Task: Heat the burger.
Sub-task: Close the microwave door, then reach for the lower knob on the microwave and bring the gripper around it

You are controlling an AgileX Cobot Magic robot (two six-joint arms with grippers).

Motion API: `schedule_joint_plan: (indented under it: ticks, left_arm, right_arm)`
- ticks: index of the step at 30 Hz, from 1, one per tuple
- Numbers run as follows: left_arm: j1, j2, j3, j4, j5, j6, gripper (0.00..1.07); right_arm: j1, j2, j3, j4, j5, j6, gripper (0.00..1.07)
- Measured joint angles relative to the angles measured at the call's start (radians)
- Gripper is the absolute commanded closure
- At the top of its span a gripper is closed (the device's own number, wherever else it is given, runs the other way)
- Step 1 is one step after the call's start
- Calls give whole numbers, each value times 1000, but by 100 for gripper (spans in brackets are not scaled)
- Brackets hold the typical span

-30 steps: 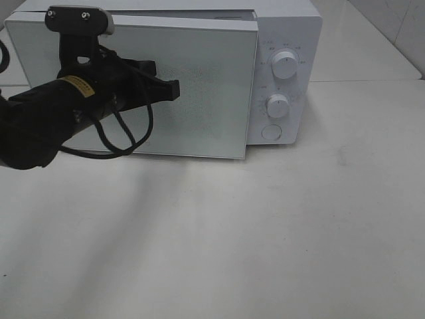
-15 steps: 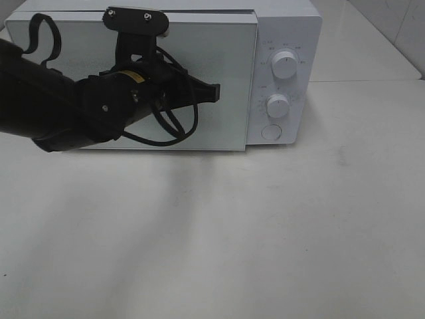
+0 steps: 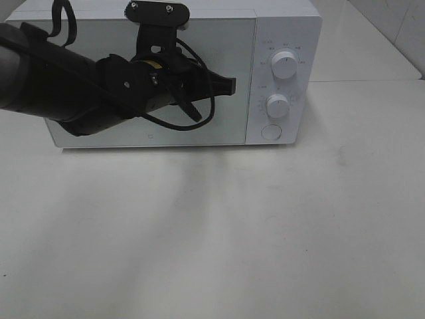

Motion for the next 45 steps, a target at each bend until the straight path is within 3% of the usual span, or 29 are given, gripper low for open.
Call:
schedule_joint_plan:
  ticks: [9, 13, 14, 17, 18, 19, 20, 21, 22, 29, 38, 41, 45]
  left_arm:
    - [-13, -67, 54, -8, 58, 3, 107]
    - [-13, -126, 82, -9, 249, 3, 105]
    - [-12, -146, 83, -9, 325, 3, 95]
    - [-12, -156, 83, -9, 367, 3, 85]
    - [-9, -170, 83, -9, 448, 3, 60]
    - [-5, -182, 83, -8, 546, 3, 44]
    - [-1, -188, 83, -8, 589, -1, 15]
    - [-1, -188, 83, -8, 589, -1, 15]
    - [10, -196, 83, -6, 654, -11, 4]
    - [72, -211, 83, 61, 817, -23, 6]
    - [197, -261, 83, 125, 1184, -28, 6]
    - [246, -287, 83, 154, 1248, -62, 6]
    - [318, -345, 83, 240, 1306, -162, 6]
  right_arm:
    - [0, 0, 0, 0, 0, 0, 31]
    - [0, 0, 0, 0, 0, 0, 31]
    - [0, 0, 0, 0, 0, 0, 31]
    - [0, 0, 0, 0, 0, 0, 31]
    - [0, 0, 0, 0, 0, 0, 31]
    - [0, 0, 0, 0, 0, 0, 31]
    - [0, 0, 0, 0, 0, 0, 31]
    - [0, 0, 0, 0, 0, 0, 31]
    - [0, 0, 0, 0, 0, 0, 31]
    - [0, 0, 0, 0, 0, 0, 31]
    - [0, 0, 0, 0, 0, 0, 31]
    - [0, 0, 0, 0, 0, 0, 31]
    - [0, 0, 0, 0, 0, 0, 31]
